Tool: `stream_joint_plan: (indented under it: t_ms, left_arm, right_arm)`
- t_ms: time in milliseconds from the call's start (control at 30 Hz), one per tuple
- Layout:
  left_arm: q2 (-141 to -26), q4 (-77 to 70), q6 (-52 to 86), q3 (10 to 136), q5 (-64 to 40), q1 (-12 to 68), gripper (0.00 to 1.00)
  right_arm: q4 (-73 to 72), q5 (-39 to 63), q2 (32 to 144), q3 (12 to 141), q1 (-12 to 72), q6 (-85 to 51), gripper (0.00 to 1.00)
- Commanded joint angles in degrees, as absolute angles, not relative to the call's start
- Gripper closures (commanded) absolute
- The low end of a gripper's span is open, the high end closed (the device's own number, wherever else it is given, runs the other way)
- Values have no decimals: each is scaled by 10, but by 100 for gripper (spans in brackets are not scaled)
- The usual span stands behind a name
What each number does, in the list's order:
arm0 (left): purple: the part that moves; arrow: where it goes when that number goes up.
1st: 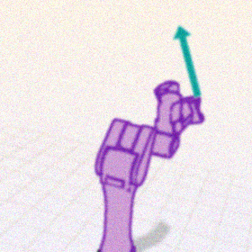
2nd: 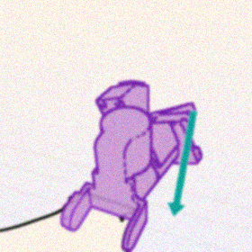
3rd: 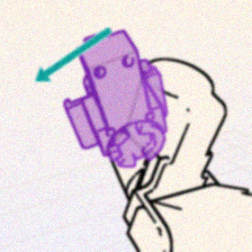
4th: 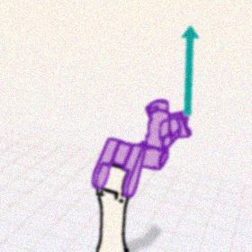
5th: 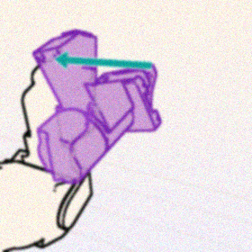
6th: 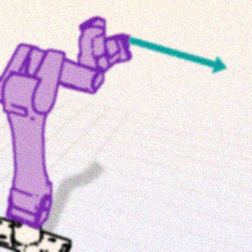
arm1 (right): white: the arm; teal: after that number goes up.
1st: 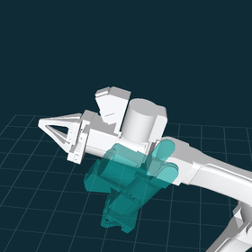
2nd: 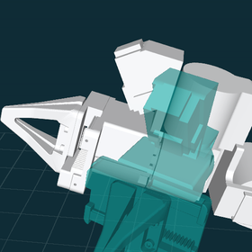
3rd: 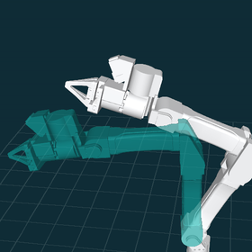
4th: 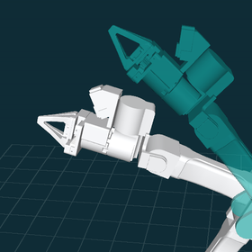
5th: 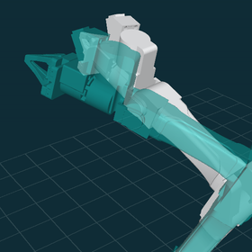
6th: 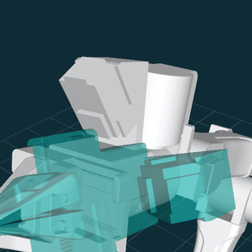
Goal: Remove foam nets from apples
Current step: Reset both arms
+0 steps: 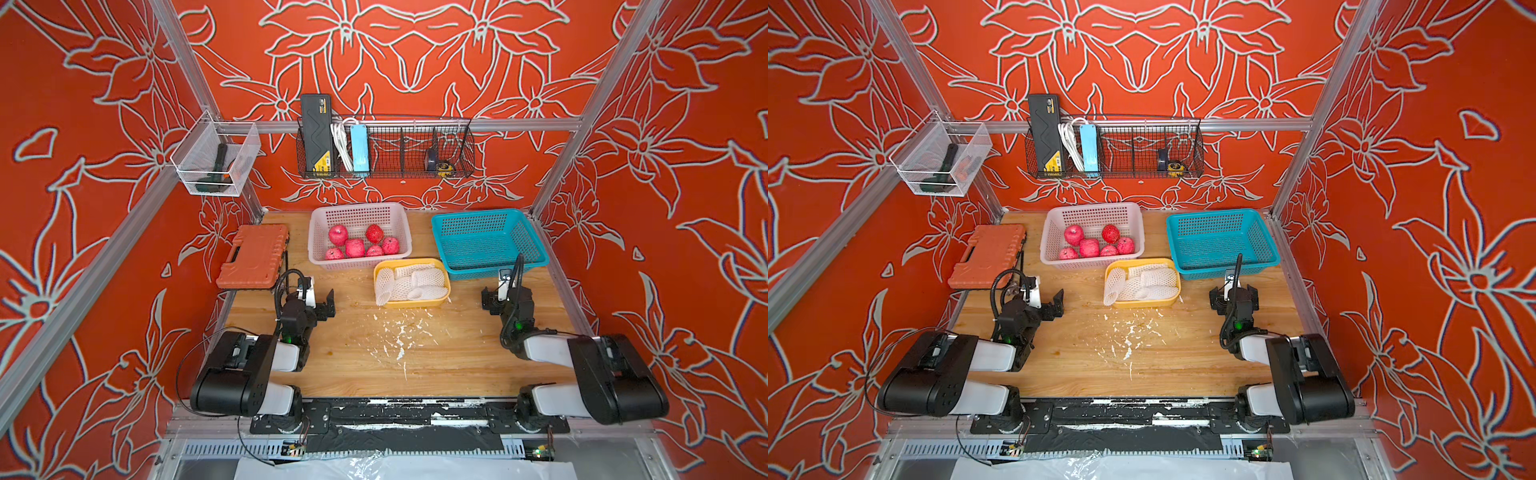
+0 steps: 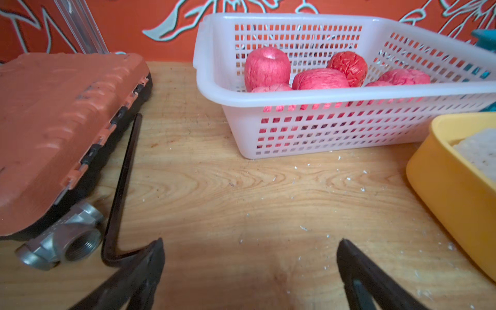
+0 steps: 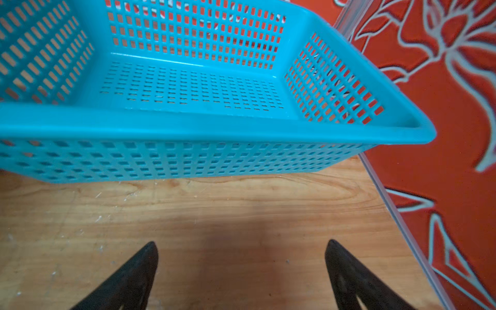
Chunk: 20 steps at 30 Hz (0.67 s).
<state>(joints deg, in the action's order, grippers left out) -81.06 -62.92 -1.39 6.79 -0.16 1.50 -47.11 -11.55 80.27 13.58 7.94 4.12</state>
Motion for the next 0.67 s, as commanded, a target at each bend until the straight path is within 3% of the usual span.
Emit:
stream_joint_plan:
  t_ms: [0,633]
  left_arm:
    - [-805,-688,-10,71,-9,14,1]
    - [-812,-686,-13,75,0,19,1]
  right_arm:
    - [-523,-79,799,143,69,52,3]
    - [-451,-40,811,189,25,17,2]
